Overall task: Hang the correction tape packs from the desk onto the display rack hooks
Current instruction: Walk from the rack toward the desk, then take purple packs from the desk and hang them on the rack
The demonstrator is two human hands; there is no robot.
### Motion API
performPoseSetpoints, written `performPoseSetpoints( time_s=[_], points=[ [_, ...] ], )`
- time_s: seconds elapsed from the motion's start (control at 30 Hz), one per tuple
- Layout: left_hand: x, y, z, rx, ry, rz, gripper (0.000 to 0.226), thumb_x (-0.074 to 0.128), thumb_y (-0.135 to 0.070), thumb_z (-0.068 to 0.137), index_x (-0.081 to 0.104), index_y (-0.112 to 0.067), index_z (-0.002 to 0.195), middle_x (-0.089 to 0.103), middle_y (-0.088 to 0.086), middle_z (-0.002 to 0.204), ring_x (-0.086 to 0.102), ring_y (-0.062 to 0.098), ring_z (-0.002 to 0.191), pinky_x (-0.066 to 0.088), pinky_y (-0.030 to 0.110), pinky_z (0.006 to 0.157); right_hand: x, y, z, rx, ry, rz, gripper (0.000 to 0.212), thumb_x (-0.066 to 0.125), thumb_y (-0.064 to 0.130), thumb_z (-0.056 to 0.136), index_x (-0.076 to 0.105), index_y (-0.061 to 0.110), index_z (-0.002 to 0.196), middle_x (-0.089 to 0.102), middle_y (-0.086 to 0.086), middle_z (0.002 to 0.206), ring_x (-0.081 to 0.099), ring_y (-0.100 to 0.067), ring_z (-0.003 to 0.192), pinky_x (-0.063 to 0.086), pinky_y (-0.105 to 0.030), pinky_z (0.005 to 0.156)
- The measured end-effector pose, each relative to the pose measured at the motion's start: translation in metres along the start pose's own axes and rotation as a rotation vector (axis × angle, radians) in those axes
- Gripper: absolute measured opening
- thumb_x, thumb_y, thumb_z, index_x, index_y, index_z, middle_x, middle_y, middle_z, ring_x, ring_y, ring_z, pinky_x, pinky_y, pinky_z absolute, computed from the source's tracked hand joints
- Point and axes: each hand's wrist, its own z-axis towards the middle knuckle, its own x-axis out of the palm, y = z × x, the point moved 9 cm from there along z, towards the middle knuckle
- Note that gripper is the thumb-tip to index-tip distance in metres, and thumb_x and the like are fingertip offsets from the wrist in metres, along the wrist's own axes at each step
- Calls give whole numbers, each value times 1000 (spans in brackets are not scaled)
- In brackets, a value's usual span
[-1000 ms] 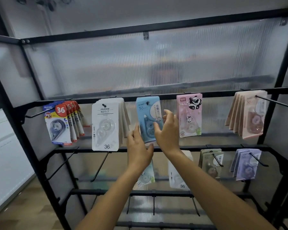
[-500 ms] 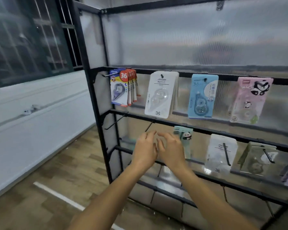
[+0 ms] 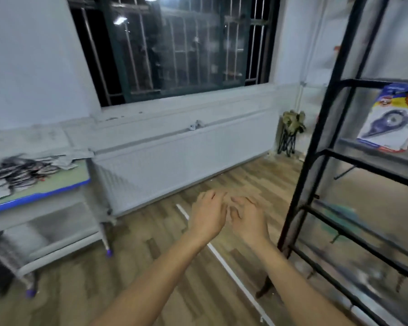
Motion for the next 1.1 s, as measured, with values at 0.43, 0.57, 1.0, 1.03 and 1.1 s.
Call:
performPoseSetpoints(
  time_s=[0.43, 0.57, 1.0, 1.03, 1.1],
  points=[
    [-79, 326, -47, -578, -68, 180, 44, 43, -40, 98, 46, -22, 138, 52, 3, 134, 44, 24, 125, 39, 36, 101, 283, 174, 67, -209, 371, 144, 31, 57, 11, 89, 63, 8, 119, 63, -10, 121, 55, -25, 116, 35, -27, 97],
    [-100, 408, -27, -697, -83, 220, 40, 43, -39, 98, 48, -22, 134, 54, 3, 130, 47, 24, 120, 41, 36, 99, 357, 220, 111, -254, 443, 168, 30, 57, 12, 88, 64, 10, 118, 64, -8, 120, 55, -25, 115, 37, -30, 96],
    [-167, 639, -46, -1079, -107, 245, 48, 48, -37, 96, 39, -23, 141, 45, 3, 139, 40, 24, 129, 39, 39, 103, 591, 372, 161, -426, 789, 214, 38, 55, 20, 92, 53, 17, 130, 53, -1, 134, 43, -20, 126, 33, -24, 99],
    [-173, 659, -49, -1095, -109, 249, 49, 48, -37, 96, 38, -23, 142, 45, 4, 140, 39, 25, 131, 39, 40, 104, 609, 384, 162, -429, 802, 214, 38, 55, 21, 92, 52, 18, 130, 52, 0, 134, 43, -20, 126, 33, -25, 99],
    [-186, 702, -54, -1129, -113, 250, 52, 47, -37, 97, 34, -22, 145, 42, 4, 144, 37, 26, 133, 39, 41, 105, 644, 409, 163, -439, 826, 202, 38, 55, 21, 92, 52, 20, 130, 51, 1, 135, 42, -19, 126, 34, -26, 100]
  ],
)
